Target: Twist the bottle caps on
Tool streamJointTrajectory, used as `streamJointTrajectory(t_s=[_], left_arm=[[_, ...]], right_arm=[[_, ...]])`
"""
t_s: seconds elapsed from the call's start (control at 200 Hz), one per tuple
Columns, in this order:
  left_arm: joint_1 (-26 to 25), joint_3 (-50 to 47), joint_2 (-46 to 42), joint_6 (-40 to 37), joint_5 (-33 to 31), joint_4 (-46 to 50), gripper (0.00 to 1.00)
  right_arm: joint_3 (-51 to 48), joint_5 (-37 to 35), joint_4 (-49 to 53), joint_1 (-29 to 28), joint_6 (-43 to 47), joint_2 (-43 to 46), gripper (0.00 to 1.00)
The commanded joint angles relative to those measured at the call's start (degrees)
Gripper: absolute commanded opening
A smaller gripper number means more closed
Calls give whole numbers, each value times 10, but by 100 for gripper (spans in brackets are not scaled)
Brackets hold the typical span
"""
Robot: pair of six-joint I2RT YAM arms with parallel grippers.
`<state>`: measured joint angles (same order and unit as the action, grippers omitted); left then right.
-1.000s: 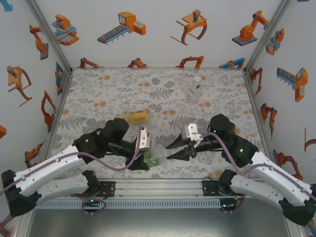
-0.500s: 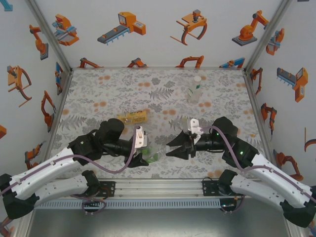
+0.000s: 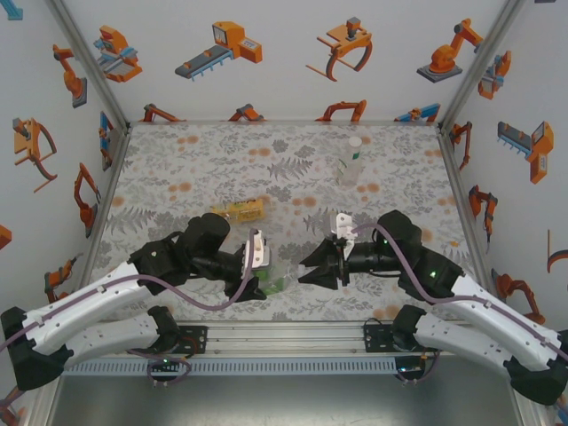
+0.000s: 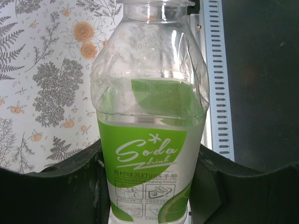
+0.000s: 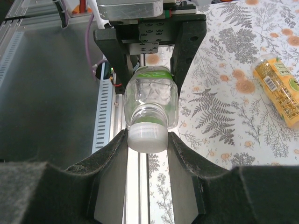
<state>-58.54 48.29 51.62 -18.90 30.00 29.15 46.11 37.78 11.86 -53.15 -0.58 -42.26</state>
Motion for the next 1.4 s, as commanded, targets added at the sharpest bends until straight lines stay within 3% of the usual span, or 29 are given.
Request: streamJointTrajectory(t_s=[0.0, 0.33, 1.397], left_arm=[[1, 24, -3, -15, -20, 17, 0], [1, 33, 7, -19, -10, 35, 0], [0, 31, 6, -18, 31, 13, 0]], right_arm=[[39, 19, 55, -11, 31, -6, 0], [65, 32, 74, -16, 49, -35, 0], [82, -60, 109, -22, 85, -60, 0]])
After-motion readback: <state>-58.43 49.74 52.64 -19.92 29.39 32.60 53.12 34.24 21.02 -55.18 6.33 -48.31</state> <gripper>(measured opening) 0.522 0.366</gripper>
